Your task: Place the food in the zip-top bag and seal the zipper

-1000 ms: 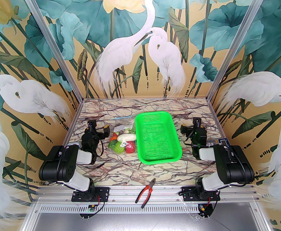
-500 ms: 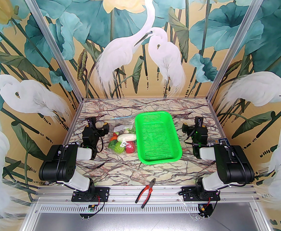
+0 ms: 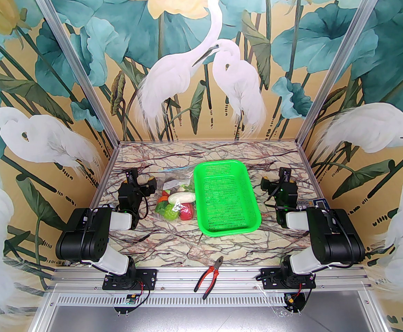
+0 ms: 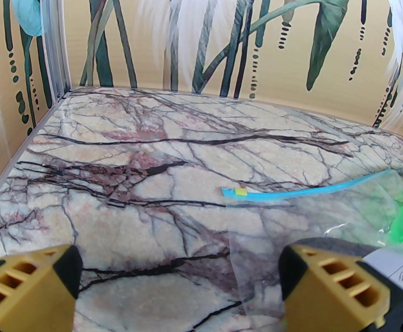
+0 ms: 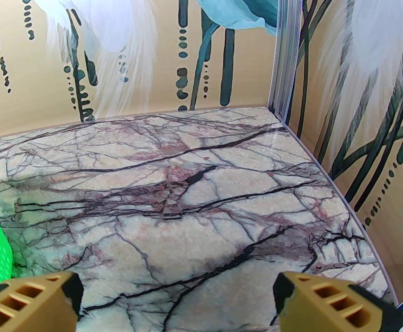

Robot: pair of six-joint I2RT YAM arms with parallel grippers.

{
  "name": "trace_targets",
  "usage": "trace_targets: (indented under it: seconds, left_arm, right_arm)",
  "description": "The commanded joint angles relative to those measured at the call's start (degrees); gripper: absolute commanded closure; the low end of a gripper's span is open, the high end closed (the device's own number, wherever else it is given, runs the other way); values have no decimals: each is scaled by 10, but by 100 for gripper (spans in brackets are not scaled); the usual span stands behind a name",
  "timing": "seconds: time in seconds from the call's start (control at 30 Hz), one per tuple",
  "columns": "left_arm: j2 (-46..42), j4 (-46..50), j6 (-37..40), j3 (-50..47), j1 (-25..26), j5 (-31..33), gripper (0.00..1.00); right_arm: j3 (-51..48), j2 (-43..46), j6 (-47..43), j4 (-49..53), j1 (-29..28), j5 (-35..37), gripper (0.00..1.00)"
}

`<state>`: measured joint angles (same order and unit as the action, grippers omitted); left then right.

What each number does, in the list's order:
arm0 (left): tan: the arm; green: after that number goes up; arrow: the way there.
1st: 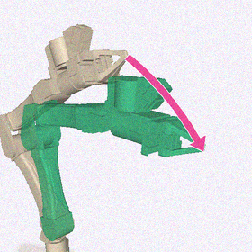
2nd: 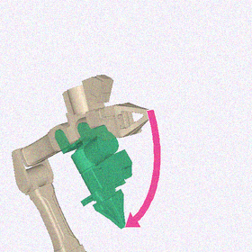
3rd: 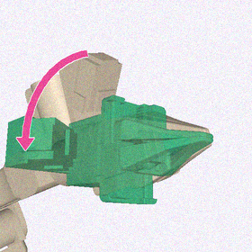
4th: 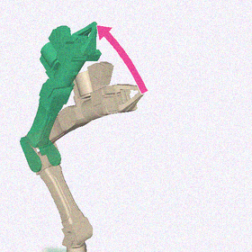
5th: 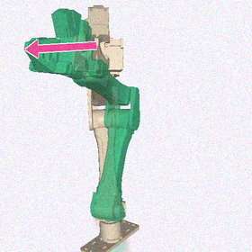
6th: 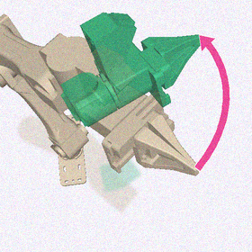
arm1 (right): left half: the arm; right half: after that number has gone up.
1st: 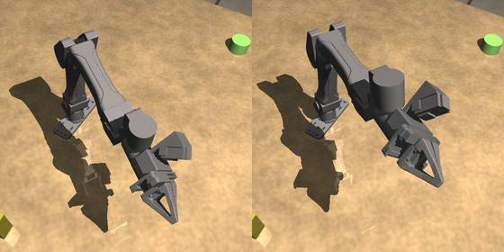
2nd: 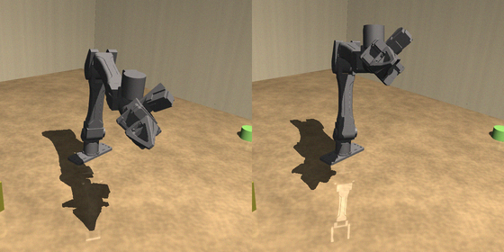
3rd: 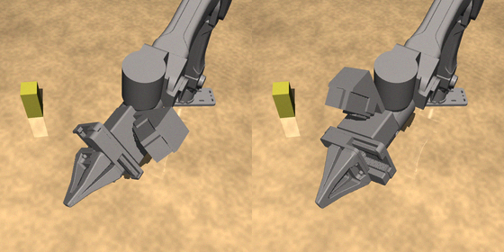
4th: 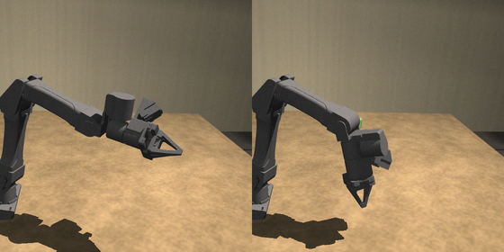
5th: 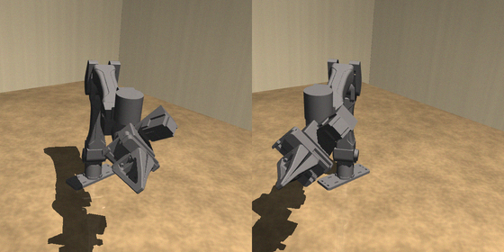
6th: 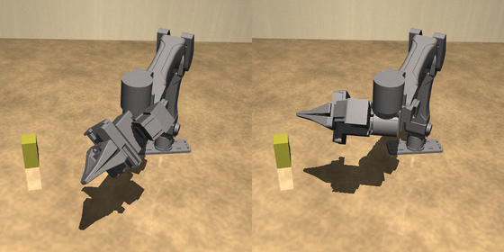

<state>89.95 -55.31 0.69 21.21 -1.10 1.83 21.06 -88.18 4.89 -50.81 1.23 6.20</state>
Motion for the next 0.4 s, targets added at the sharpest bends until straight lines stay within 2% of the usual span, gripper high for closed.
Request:
trace_targets:
  seconds: [0.0,0.37]
  left_arm:
    - [-6,12,-6,6,3,3,0]
    - [-7,12,-5,7,3,1,0]
  right_arm:
    - [6,-5,6,-6,-1,7,1]
    - [6,-5,6,-7,-1,7,1]
